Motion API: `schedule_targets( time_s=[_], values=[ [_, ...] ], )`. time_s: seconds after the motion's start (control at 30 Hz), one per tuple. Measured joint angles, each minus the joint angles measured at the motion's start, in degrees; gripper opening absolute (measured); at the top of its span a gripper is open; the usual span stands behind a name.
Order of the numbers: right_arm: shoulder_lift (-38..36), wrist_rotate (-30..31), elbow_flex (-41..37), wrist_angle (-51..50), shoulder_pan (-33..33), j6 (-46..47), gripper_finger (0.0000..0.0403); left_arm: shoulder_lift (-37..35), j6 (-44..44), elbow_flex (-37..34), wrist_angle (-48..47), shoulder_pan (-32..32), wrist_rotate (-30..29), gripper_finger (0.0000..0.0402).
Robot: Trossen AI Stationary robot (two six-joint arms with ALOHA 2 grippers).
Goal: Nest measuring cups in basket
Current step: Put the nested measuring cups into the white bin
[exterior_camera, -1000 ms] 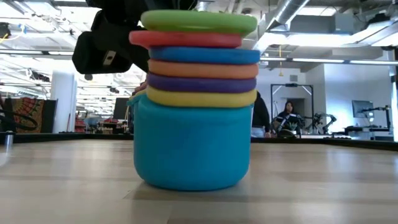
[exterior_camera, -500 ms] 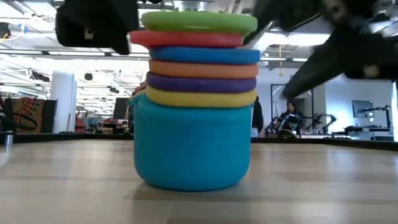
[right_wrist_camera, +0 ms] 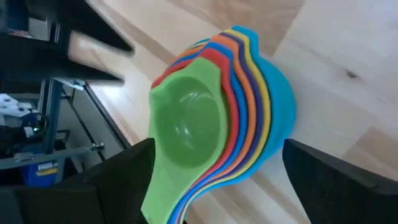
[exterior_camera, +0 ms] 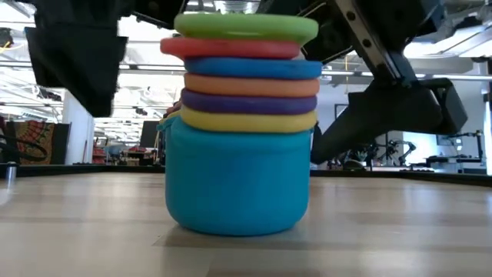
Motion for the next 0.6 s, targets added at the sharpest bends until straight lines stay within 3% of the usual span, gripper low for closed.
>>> schedule_targets(
  time_s=[0.37, 0.6],
  values=[
    [2.89, -2.20, -0.03, 0.52, -2.12, -0.22, 0.0366, 1.22, 1.92, -2.34, 4.98, 0.82, -1.37, 0.0102],
    [3.15, -2.87, 0.00, 0.46, -2.12, 0.17, 0.0330, 4.16, 2.96, -2.22, 8.14, 1.96, -1.33, 0.0102]
  ],
)
